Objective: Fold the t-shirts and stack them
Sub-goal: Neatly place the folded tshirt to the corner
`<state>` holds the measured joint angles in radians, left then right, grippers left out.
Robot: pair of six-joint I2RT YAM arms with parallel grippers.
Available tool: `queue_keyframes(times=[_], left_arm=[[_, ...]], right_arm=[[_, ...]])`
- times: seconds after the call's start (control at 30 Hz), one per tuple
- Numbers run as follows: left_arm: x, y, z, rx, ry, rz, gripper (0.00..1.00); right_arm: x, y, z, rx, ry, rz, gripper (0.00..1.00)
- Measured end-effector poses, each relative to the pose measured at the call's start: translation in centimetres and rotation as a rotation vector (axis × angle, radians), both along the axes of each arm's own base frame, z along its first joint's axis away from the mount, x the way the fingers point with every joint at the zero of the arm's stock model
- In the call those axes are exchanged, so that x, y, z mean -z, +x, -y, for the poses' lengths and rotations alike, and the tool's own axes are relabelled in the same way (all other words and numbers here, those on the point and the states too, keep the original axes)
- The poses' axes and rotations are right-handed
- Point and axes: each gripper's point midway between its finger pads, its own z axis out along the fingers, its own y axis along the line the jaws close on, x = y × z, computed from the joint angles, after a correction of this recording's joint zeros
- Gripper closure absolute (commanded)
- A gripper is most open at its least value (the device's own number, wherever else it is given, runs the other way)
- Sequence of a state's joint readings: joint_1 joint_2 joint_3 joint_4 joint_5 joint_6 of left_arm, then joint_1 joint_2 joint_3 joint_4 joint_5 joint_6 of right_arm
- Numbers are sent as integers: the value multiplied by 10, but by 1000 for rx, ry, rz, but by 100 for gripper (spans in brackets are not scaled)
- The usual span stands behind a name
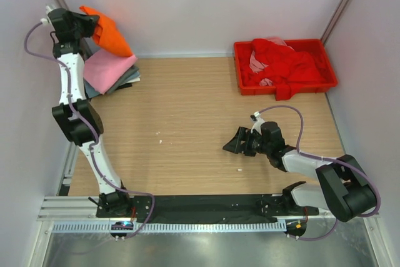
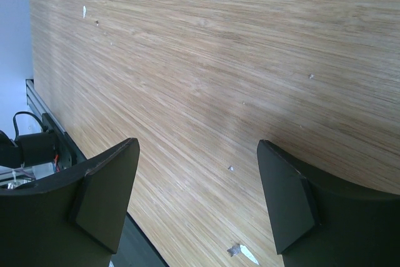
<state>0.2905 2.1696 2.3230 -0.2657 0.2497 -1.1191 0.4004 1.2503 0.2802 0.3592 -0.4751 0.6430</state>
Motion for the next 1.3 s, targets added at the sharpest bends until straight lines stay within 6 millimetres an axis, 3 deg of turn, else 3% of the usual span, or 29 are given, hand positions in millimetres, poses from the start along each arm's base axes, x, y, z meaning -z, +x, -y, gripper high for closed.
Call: queue_keyframes(times=[0.1, 0.23, 0.33, 0.47, 0.6, 0.7, 0.97, 1.1, 1.17, 1.3], left_arm=[[50, 0, -1, 11, -42, -58, 100], [122, -17, -16, -4, -124, -164, 100], [152, -37, -40, -47, -148, -228, 99], [141, -58, -62, -82, -120, -240, 99], [116, -73, -65, -83, -72, -223, 99], [111, -82, -74, -93, -43, -230, 99], [149, -97, -87, -122, -7, -385, 92], [172, -96, -100, -144, 4, -466, 78], [175, -98, -107, -154, 13, -485, 67], [179, -103, -111, -148, 27, -527, 62]], right_arm=[[0, 0, 0, 0, 0, 0, 18], [0, 0, 0, 0, 0, -1, 18], [0, 0, 0, -2, 1, -1, 18], [0, 0, 0, -3, 2, -1, 18], [0, -1, 0, -3, 2, -1, 18], [0, -1, 0, -3, 2, -1, 18], [0, -1, -1, -6, 4, -2, 18], [0, -1, -1, -6, 4, -2, 18], [0, -1, -1, -7, 4, -3, 18], [0, -1, -1, -8, 4, -4, 18]])
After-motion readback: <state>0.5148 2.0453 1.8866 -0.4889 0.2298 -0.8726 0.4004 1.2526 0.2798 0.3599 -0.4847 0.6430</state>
